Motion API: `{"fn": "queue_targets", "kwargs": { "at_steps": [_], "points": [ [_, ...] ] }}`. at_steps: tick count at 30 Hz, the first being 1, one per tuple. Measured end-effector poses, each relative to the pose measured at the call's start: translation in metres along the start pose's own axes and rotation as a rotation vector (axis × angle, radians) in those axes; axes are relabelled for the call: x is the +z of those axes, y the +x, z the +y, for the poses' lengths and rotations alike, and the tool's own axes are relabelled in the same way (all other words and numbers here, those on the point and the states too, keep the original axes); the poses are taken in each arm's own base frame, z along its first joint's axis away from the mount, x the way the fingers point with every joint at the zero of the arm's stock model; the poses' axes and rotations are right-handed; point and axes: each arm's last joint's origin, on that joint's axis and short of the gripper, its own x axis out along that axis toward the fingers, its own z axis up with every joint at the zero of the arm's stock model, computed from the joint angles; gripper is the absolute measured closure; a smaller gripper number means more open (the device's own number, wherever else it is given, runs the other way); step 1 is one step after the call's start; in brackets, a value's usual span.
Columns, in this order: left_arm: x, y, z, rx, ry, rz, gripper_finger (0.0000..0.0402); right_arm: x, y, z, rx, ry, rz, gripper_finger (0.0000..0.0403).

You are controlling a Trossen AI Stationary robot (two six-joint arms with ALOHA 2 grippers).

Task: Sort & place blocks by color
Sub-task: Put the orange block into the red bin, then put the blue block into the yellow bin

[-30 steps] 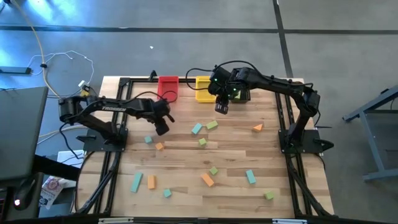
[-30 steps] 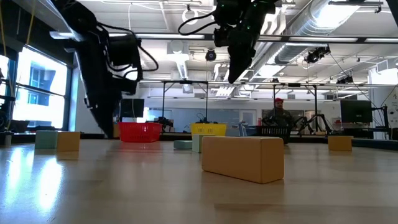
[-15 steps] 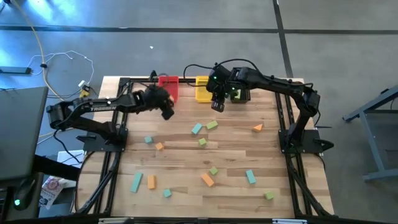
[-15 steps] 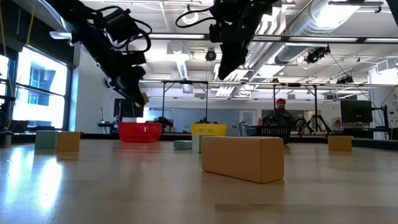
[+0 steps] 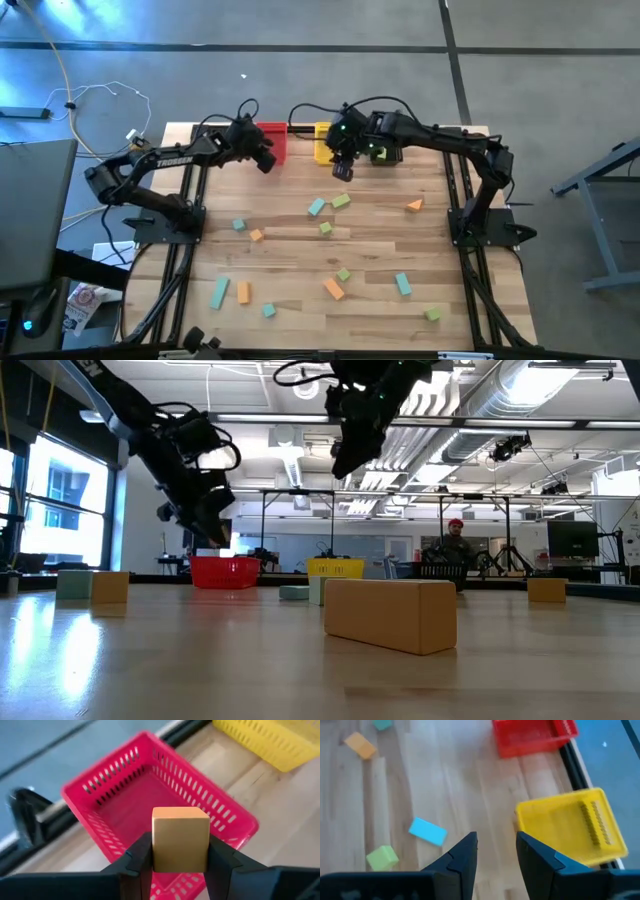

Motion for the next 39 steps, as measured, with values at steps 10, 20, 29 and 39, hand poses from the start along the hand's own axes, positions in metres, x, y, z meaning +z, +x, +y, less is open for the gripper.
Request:
{"fn": "queue_targets", "kwargs": {
  "at_steps": [10,20,29,39],
  "points": [
    [-0.004,0.02,0.005,-0.008,-0.049,0.024,0.0284,-0.004,0.042,0.035,0.046,-0.132,0.103,0.0279],
    [-0.004,0.02,0.004,-0.013,-0.089,0.032,0.0242,-0.018,0.083,0.047,0.123,-0.307,0.218,0.0279],
    [-0.004,0.02,0.004,-0.013,-0.052,0.028,0.019,-0.016,0.091,0.048,0.177,-0.473,0.16,0.0279],
    [0.009,0.017,0.002,-0.033,0.042,0.004,0.0184,-0.014,0.093,0.048,0.18,-0.587,0.132,0.0257]
  ]
}}
